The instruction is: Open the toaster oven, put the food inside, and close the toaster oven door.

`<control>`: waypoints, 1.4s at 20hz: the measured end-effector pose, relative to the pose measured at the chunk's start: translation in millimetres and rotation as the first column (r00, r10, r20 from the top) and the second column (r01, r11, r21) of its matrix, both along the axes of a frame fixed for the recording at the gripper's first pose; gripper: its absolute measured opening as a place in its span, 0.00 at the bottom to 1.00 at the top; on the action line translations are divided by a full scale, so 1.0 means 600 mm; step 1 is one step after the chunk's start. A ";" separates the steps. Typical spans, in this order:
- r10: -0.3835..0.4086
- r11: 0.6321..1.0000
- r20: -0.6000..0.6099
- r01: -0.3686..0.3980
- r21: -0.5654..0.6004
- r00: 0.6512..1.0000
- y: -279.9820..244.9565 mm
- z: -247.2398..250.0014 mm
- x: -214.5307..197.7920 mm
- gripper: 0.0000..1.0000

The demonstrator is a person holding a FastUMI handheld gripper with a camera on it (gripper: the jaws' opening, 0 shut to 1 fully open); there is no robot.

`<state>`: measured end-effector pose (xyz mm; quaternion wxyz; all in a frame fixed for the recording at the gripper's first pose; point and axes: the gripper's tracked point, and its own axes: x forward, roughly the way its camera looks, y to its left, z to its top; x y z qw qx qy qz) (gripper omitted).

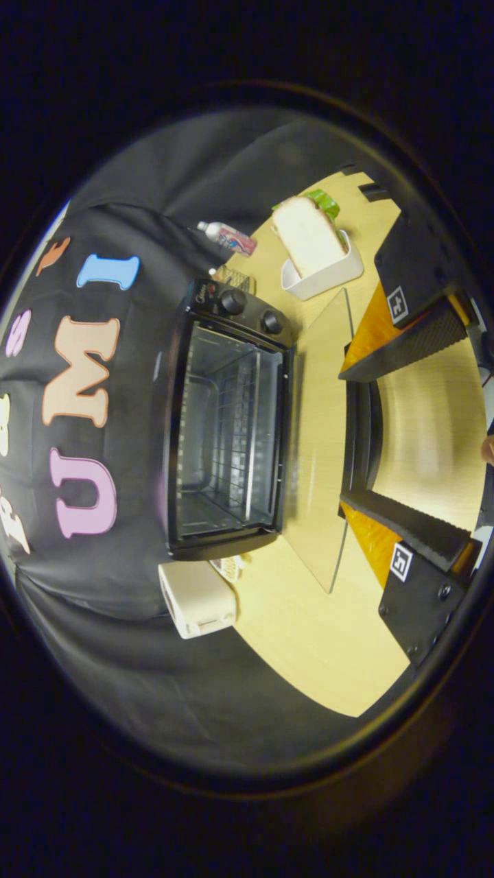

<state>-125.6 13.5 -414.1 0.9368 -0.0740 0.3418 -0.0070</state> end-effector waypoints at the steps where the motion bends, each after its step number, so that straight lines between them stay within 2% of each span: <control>1: 0.002 1.000 -0.021 -0.002 -0.013 1.000 -0.001 -0.011 -0.007 0.99; 5: -0.020 1.000 -0.127 0.017 -0.022 0.992 -0.001 -0.080 -0.030 0.99; 10: -0.045 0.996 -0.146 0.055 0.065 0.988 0.014 -0.099 -0.043 0.99; 14: -0.032 0.998 -0.101 0.038 0.056 0.994 0.018 -0.069 -0.036 0.99; 17: -0.026 0.997 -0.025 0.027 0.069 0.999 0.019 -0.014 -0.015 0.99; 22: -0.128 0.990 0.121 0.120 0.071 0.984 -0.037 0.085 0.027 0.99; 28: -0.301 0.954 0.265 0.287 0.092 0.916 -0.160 0.178 0.069 0.99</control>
